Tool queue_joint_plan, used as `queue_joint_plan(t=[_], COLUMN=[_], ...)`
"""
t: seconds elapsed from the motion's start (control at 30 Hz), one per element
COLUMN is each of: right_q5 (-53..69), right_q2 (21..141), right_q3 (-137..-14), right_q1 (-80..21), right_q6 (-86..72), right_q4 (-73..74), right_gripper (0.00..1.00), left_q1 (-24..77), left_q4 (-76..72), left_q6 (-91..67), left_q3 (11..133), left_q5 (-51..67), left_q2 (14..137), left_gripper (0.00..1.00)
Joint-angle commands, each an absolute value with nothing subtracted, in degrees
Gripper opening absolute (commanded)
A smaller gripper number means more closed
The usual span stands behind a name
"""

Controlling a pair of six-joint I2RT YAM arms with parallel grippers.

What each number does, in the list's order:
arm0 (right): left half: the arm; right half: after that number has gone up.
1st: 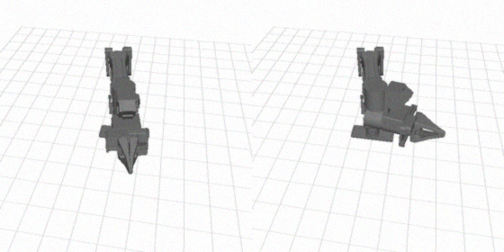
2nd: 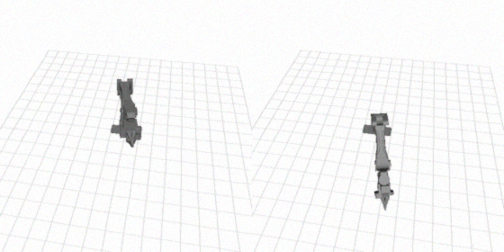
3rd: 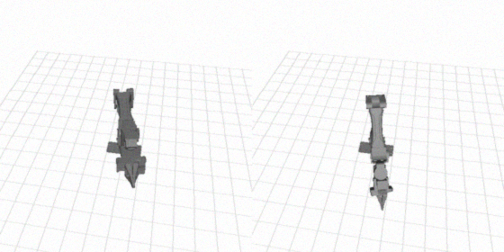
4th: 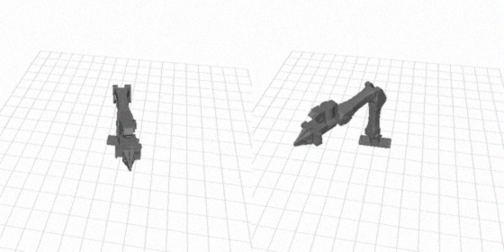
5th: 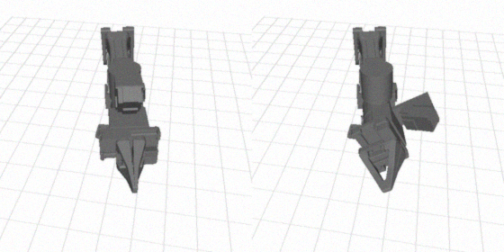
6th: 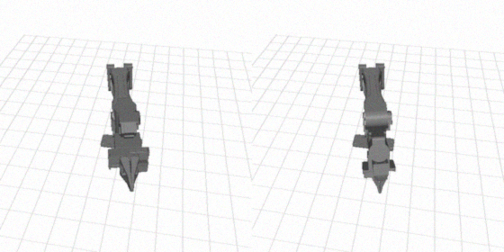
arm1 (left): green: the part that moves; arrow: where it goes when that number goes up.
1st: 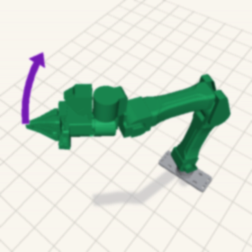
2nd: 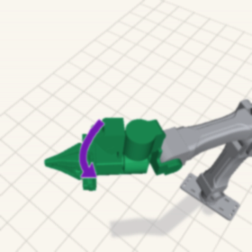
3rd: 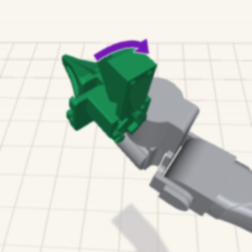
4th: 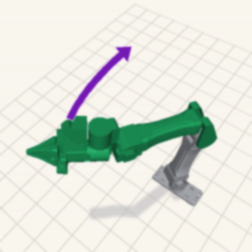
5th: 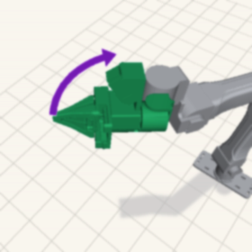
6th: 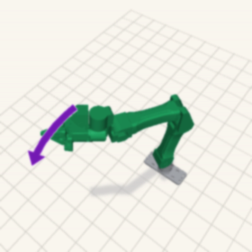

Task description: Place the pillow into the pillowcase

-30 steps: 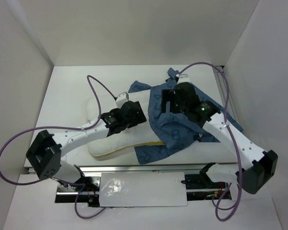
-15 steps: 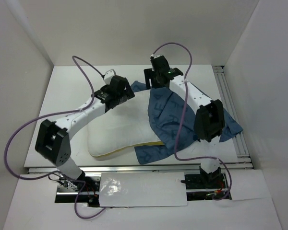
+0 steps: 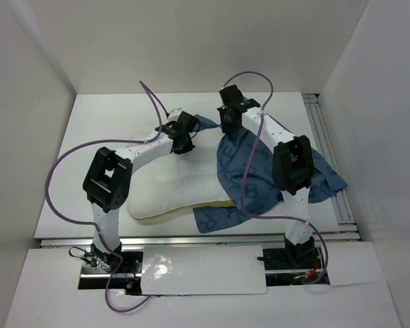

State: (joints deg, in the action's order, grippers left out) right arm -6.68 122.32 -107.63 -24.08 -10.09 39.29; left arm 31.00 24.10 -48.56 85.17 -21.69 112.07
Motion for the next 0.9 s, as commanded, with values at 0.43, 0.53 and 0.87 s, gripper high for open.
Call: queue_joint_plan(t=[0.43,0.53,0.87], right_q5=[9.48,11.68,22.23], right_q2=[114.79,112.33,103.19], right_q3=[-109.52,-108.46,-107.22], right_q1=[-28.47,-29.70,-32.78], right_q6=[-5.71,-5.71,-7.38], right_q4=[35.77,34.45,31.03], right_gripper=[0.00,0.00,0.00], left_q1=[36.12,36.65,37.18], left_q4=[4.15,-2.71,-21.16], left_q6=[-39.91,-38.23,-28.22], left_q3=[71.99,66.81,52.48], left_q5=[-23.55,-24.69,-23.83], left_q2=[95.31,89.14,66.90], left_gripper=[0.00,0.00,0.00])
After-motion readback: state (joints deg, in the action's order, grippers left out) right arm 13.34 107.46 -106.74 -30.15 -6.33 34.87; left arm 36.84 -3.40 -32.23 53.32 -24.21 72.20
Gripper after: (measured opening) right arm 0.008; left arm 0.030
